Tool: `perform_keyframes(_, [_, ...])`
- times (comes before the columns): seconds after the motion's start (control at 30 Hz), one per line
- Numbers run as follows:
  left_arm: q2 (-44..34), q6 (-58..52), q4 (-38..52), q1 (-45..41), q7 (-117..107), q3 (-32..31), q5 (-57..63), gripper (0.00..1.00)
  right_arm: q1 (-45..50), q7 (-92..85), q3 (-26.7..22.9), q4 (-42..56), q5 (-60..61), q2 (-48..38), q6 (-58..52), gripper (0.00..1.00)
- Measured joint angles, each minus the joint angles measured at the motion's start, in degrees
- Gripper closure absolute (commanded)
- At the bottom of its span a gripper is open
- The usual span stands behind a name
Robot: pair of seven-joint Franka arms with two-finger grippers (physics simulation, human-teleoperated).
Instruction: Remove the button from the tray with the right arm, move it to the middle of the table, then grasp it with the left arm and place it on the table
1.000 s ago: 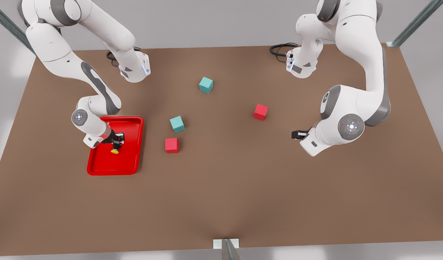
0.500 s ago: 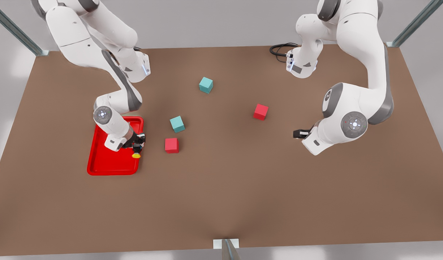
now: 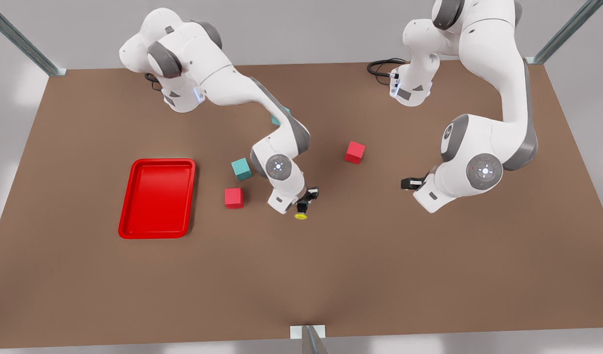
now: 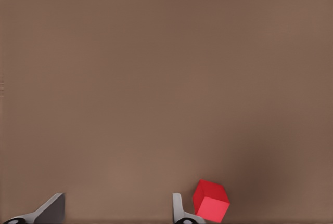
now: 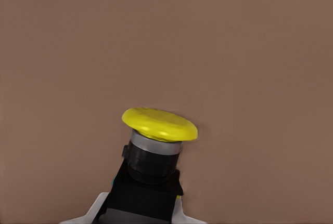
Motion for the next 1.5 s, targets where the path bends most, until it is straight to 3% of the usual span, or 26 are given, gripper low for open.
perform_keyframes(0.23, [-0.28,-0.48,1.22,-0.44,0.02,-0.23,0.99,0.00,1.63,9.38,-1.59,16.39,6.57,13.14,0.84,0.58])
perform_keyframes(0.27, [0.21,-0.54,1.24,-0.60,0.03,-0.20,1.03,0.00,1.57,10.38,-1.47,18.21,6.90,14.93,1.44,0.39])
perform_keyframes(0.3, [0.57,-0.66,1.25,-1.17,0.03,-0.20,1.11,0.00,1.51,11.43,-1.39,19.27,6.98,16.09,1.86,0.00])
perform_keyframes(0.37, [4.59,-2.31,4.70,-2.98,0.06,-0.15,1.25,0.00,1.35,13.17,-1.33,20.36,7.14,17.05,2.54,0.00])
perform_keyframes(0.43, [12.31,-7.08,16.22,-6.36,0.05,0.20,1.41,0.00,1.12,14.68,-1.31,20.47,7.22,16.57,2.62,0.00])
perform_keyframes(0.5, [15.96,-10.28,20.46,-8.55,-0.16,0.16,1.28,0.00,-0.08,15.91,-0.83,15.65,7.08,10.22,2.21,0.00])
perform_keyframes(0.6, [19.24,-11.54,22.62,-12.57,-1.73,0.00,-1.92,0.01,-3.58,15.73,0.31,-12.69,6.11,-11.97,1.82,0.00])
perform_keyframes(0.7, [19.28,-12.15,22.92,-13.02,-2.94,0.13,-4.04,0.01,-14.71,12.96,0.90,-36.92,1.10,-33.75,0.07,0.00])
perform_keyframes(0.8, [21.18,-10.71,25.29,-16.35,-4.05,1.00,-5.43,0.01,-29.11,8.50,0.97,-43.30,-8.55,-43.54,-5.01,0.00])
perform_keyframes(0.93, [25.31,-5.23,25.74,-19.63,-4.86,1.91,-5.97,0.01,-48.17,2.03,1.42,-40.57,-18.67,-47.55,-11.80,0.00])
perform_keyframes(1.03, [28.19,-0.51,25.65,-19.61,-4.41,1.97,-6.07,0.01,-73.13,-2.01,13.03,-33.35,-21.63,-48.19,-17.20,0.00])
perform_keyframes(1.17, [31.87,5.19,25.55,-20.15,-2.91,3.24,-5.97,0.01,-88.16,-6.67,17.02,-22.07,-22.25,-43.08,-26.54,0.00])
perform_keyframes(1.23, [33.35,7.59,25.39,-21.20,-2.00,3.42,-5.65,0.01,-82.73,-8.67,17.70,-21.11,-22.53,-41.62,-29.76,0.00])
perform_keyframes(1.37, [35.46,10.42,24.66,-22.59,-0.30,3.43,-3.13,0.01,-52.84,-12.13,18.61,-21.03,-22.98,-40.80,-34.07,0.00])
perform_keyframes(1.43, [35.92,10.58,24.44,-22.83,0.42,3.41,-1.53,0.01,-48.45,-13.61,18.69,-20.84,-23.06,-40.90,-35.39,0.00])
perform_keyframes(1.5, [36.77,10.80,24.54,-22.85,1.07,3.40,-0.57,0.01,-51.56,-14.92,18.55,-18.74,-23.08,-40.49,-36.30,0.00])
